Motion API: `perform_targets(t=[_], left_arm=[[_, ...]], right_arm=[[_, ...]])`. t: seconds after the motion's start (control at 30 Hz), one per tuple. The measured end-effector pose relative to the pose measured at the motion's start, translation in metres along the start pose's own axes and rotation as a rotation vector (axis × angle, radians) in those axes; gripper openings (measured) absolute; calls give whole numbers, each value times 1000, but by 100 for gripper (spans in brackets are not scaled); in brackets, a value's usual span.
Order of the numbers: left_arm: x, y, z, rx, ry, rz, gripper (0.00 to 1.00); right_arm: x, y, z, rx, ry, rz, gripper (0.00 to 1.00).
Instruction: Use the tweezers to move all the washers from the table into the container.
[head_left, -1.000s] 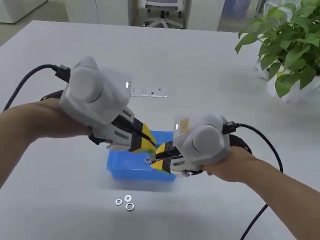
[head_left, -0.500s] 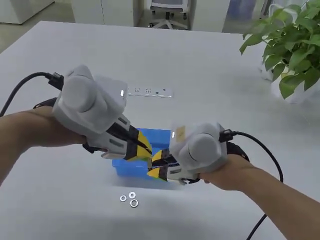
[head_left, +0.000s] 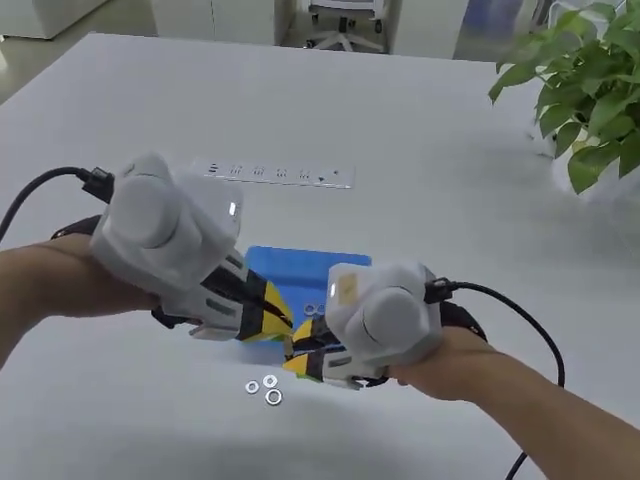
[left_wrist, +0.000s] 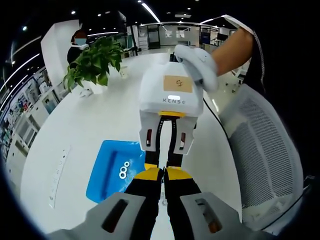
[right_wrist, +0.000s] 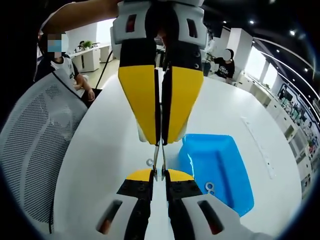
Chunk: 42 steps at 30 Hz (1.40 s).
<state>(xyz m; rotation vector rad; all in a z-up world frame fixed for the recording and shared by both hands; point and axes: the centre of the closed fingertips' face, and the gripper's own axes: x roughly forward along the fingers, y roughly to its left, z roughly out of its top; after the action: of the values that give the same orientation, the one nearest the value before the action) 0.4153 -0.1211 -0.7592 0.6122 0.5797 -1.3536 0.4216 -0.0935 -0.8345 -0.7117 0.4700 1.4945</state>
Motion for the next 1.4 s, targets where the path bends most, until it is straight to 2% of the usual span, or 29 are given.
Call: perform_targets(t=[0.63,1.03,1.4], left_arm=[[3,-17,-28,-55,27,-21,6],[9,-21,-34,-67,32,-34,6],[10,-15,-34,-76,32,-29,6]], right_arm=[[24,23,-3,16,-8,61,12],[30,29,-7,24,-10,75,12],[30,27,-8,41,-11,74,13]])
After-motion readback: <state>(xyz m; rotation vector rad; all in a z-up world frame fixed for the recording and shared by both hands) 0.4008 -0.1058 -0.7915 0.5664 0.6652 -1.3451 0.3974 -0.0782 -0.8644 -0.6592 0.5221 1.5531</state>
